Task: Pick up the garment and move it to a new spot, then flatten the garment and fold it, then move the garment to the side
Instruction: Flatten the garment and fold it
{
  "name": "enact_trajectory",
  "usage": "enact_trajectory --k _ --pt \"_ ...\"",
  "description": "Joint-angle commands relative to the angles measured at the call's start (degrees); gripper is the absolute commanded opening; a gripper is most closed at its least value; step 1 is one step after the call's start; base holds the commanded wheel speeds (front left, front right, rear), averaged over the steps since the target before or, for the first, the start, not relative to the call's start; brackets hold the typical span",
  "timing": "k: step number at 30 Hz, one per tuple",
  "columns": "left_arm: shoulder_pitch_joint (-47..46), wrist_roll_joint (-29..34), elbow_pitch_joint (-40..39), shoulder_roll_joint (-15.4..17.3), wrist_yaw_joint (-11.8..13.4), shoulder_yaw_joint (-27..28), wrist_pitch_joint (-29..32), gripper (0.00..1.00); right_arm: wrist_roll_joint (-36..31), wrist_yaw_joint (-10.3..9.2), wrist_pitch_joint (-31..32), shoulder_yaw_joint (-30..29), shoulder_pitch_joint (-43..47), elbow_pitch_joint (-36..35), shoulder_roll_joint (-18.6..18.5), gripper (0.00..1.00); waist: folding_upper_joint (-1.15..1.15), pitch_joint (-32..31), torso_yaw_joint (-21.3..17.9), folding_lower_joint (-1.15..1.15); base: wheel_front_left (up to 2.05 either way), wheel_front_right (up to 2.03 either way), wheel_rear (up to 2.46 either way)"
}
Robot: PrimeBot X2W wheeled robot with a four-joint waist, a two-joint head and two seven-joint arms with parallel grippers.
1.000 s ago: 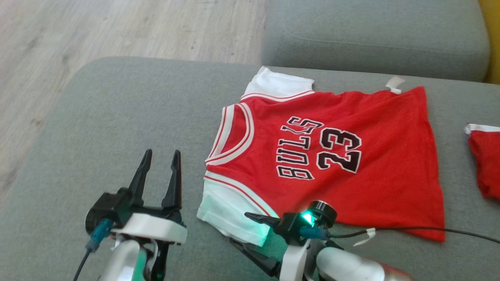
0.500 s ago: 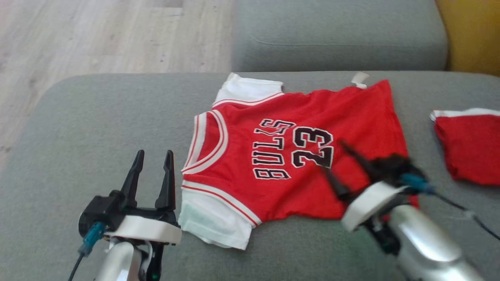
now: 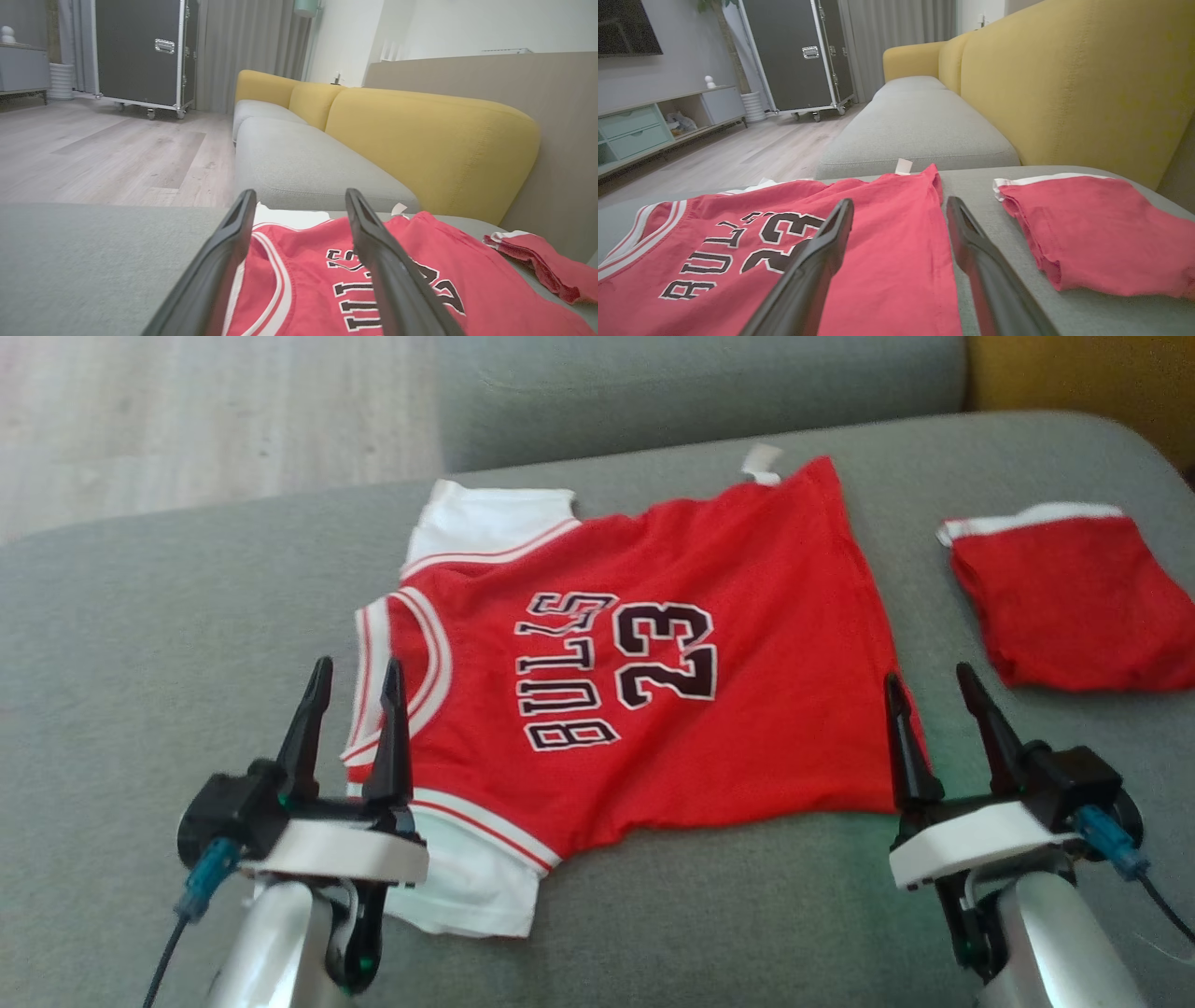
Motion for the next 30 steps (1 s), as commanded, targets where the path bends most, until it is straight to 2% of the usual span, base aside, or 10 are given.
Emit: enact_trajectory --k 1,5,9,11,16,21,25,30 --pt "-3.0 0.0 -1.6 0.7 0.1 1.5 -0.2 1.0 -0.5 -0.1 -0.8 1.0 -2.0 -2.5 0.5 1.0 0.0 1.5 -1.5 0.0 0.0 0.0 0.0" --pt "-5.4 0.0 -1.0 1.9 0.1 0.6 -0.2 1.0 -0.6 -0.1 -0.8 0.2 -2.9 -3.8 0.9 1.0 0.0 3.5 -3.0 0.0 0.0 0.0 0.0" --pt "-12.0 -0.6 2.1 5.8 0.1 -3.7 0.5 1.0 0.4 -0.1 -0.8 0.2 -4.4 -4.9 1.0 1.0 0.0 6.4 -4.0 0.0 0.0 0.0 0.0" --pt "-17.3 -2.1 4.3 8.6 0.1 -7.8 4.0 1.0 0.9 -0.1 -0.8 0.1 -5.3 -5.4 1.0 1.0 0.0 8.2 -4.3 0.0 0.0 0.0 0.0" --pt "-31.2 -11.1 8.4 17.8 0.1 -23.4 20.5 1.0 1.8 -0.1 -0.8 0.1 -7.3 -6.3 1.0 1.0 0.0 12.7 -5.6 0.0 0.0 0.0 0.0" --pt "-40.7 -20.5 11.9 25.2 0.1 -32.5 32.0 1.0 3.1 -0.1 -0.8 1.6 -9.4 -6.9 1.0 1.0 0.0 16.4 -8.5 0.0 0.0 0.0 0.0" --pt "-45.4 -23.2 14.6 29.0 0.1 -37.5 35.0 1.0 4.3 -0.1 -0.8 2.3 -10.5 -7.5 1.0 1.0 0.0 18.7 -10.6 0.0 0.0 0.0 0.0" --pt "-48.8 -26.0 17.0 30.8 0.1 -42.5 35.4 1.0 5.2 -0.1 -0.8 2.7 -11.0 -8.2 1.0 1.0 0.0 20.8 -12.5 0.0 0.0 0.0 0.0"
